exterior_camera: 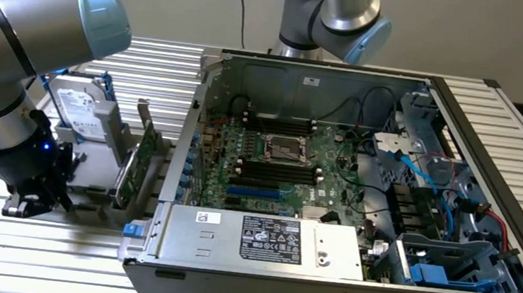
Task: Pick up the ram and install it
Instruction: 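Pick up the ram and move it above insertion slot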
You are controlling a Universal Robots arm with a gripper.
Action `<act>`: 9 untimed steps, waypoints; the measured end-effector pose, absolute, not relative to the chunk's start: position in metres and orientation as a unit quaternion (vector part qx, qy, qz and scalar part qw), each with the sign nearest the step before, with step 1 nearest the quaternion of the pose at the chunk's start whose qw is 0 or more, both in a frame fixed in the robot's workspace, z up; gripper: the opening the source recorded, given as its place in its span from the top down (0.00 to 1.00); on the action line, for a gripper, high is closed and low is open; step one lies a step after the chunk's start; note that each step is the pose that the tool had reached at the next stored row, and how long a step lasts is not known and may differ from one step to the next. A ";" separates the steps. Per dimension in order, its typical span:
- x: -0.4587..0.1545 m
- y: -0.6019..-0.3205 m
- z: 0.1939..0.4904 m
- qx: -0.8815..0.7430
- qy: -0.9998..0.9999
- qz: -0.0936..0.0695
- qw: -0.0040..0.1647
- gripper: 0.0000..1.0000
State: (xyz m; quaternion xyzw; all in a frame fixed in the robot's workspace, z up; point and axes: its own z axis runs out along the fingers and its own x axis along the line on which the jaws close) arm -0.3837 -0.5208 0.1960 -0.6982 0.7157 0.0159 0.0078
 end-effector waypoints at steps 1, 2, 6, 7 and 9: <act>-0.384 -0.521 0.196 -0.698 0.716 0.016 0.008 0.86; -0.384 -0.521 0.196 -0.698 0.716 0.016 0.008 0.86; -0.384 -0.521 0.196 -0.698 0.716 0.016 0.008 0.86; -0.384 -0.521 0.196 -0.698 0.716 0.016 0.008 0.86; -0.383 -0.521 0.196 -0.698 0.716 0.016 0.008 0.86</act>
